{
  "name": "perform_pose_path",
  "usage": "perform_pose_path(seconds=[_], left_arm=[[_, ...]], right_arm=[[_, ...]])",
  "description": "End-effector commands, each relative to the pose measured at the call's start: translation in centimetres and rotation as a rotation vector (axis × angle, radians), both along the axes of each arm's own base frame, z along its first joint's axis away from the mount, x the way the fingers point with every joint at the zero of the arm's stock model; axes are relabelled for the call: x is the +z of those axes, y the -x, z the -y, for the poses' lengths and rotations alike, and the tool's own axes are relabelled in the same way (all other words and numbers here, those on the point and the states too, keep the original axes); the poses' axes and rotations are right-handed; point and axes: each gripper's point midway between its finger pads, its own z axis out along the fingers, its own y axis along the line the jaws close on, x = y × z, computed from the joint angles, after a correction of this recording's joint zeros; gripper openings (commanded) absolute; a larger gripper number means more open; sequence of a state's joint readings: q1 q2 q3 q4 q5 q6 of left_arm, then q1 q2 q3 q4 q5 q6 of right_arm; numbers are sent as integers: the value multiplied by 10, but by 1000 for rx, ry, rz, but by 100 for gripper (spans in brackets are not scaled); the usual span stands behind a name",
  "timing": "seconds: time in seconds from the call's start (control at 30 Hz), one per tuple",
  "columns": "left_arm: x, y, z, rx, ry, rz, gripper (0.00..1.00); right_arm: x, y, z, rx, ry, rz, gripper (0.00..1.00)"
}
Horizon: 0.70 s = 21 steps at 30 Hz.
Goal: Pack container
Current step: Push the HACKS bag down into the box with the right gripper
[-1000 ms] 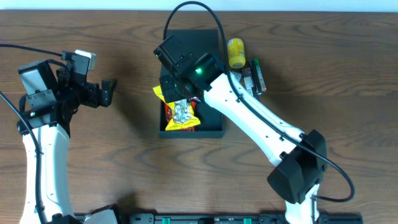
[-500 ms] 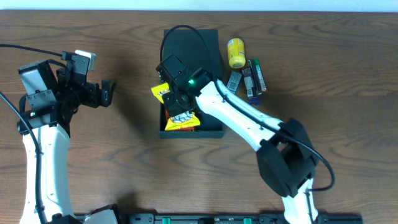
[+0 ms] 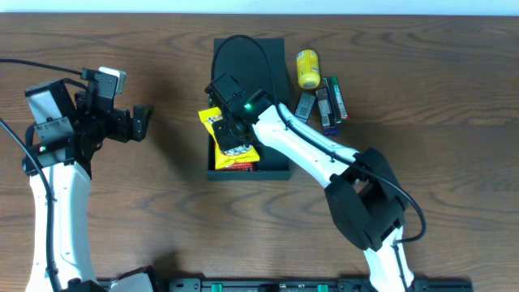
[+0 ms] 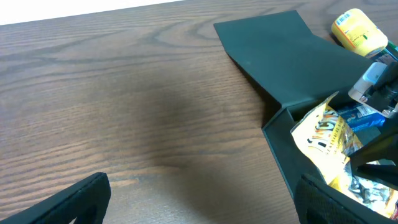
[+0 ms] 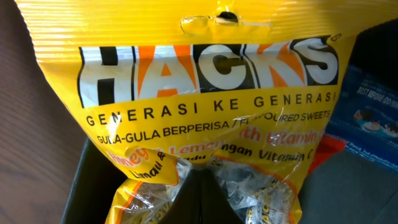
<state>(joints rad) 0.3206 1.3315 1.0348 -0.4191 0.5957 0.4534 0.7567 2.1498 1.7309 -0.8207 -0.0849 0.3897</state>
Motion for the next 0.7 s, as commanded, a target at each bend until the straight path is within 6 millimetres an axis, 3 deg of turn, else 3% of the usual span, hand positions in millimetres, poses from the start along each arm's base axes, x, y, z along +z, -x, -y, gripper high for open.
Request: perform_pose_path(seconds=[0.0,0.1,0.27,0.33,0.4,0.67], left_arm=[[9,-3,-2,-10,-13,24,95],[9,-3,-2,-10,-13,24,95],[9,-3,-2,-10,-13,24,95],[9,-3,-2,-10,-14,24,95],[9,-4,-2,-10,-14,24,95],[9,-4,-2,-10,-15,24,95]], right_arm=[[-28,25,-7,56,-15,-134,2],[-9,22,-9,82,-33,-116,2],[49,0,-18,93,-112,8,2],[63,-10,-22,87,-141,62,2],[65,-14,-25,87,-155,80,2],[41,-35,-15,33,-68,135,2]])
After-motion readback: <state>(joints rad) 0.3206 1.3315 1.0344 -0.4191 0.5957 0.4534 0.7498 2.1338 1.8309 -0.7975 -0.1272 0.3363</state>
